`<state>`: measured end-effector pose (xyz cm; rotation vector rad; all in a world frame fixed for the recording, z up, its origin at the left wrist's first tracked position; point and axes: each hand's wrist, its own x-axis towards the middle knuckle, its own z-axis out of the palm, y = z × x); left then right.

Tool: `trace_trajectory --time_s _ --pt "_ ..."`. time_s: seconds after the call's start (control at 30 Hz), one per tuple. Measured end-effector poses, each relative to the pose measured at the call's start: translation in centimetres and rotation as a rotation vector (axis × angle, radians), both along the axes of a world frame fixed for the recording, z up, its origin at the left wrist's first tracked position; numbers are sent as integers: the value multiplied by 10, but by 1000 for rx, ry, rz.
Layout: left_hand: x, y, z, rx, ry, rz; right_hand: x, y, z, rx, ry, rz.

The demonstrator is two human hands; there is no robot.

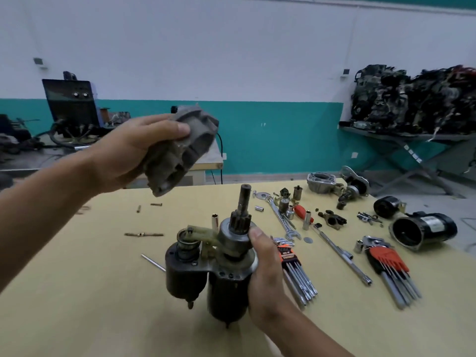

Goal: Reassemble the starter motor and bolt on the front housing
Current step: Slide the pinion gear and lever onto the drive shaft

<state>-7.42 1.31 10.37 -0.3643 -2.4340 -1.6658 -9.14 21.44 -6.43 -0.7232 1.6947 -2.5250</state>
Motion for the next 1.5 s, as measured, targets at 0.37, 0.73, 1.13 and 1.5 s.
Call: trace_trajectory --time_s 0.37,0.73,1.13,1.5 --pt "50 77 -22 -561 33 134 7 0 4 31 47 -60" --pt "45 90 -43 -345 9 87 5 13 -4 63 49 37" --pt "48 69 -35 -45 26 144 3 0 -2 19 68 71" --pt "55 65 -49 -394 47 176 4 -8 -6 -159 -75 102"
